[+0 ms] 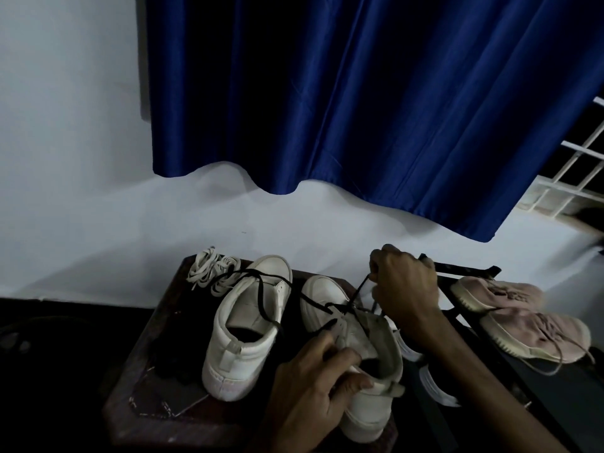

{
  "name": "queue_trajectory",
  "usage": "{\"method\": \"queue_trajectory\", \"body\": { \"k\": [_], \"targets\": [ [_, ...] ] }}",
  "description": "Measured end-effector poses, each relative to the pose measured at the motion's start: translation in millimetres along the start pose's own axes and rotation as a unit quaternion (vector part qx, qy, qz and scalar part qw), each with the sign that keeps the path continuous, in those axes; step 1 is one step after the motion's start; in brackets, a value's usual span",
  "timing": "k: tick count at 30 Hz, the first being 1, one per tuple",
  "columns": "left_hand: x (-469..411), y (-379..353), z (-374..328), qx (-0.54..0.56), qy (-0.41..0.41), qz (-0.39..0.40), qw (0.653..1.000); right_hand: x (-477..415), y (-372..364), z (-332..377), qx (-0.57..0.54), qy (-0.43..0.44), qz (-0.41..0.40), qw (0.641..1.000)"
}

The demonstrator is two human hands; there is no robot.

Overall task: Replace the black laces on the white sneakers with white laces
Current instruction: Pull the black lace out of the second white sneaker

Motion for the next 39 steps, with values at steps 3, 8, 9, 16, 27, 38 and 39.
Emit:
{"method": "queue_trajectory", "body": {
  "k": [3, 8, 9, 16, 27, 38, 39],
  "targets": [
    [0, 1, 0, 0.007, -0.003, 0.003, 1.0, -3, -9, -10, 0.017, -0.06, -0.015, 0.998],
    [0, 1, 0, 0.01, 0.005, 0.012, 1.0, -6, -10, -14, -0.104, 0.058, 0.018, 0.993],
    [-1, 2, 0, 0.012, 0.005, 0.015, 1.0, -4, -7, -13, -0.137, 0.097, 0.035, 0.985],
    [0, 0, 2, 0.02, 0.004, 0.013, 1.0, 20, -1, 10, -0.171, 0.223, 0.094, 0.955],
    [0, 0, 1, 0.006, -0.003, 0.002, 1.0, -9, -3, -26, -0.032, -0.002, -0.006, 0.999],
    [-4, 1, -1, 0.006, -0.001, 0.003, 1.0, 13, 6, -12, -0.257, 0.158, 0.087, 0.949],
    [-4, 1, 0, 0.007, 0.0, 0.0, 1.0, 15, 9, -8, -0.246, 0.197, 0.116, 0.942]
  ]
}}
Point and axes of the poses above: each hand's wrist, its own x-axis away from the middle knuckle, its own y-axis out of the back of the hand, z = x × y, the point moved 1 cm from there along -x, towards the middle knuckle, and after that the axes turned 8 degrees about x, right-handed, at the moved point
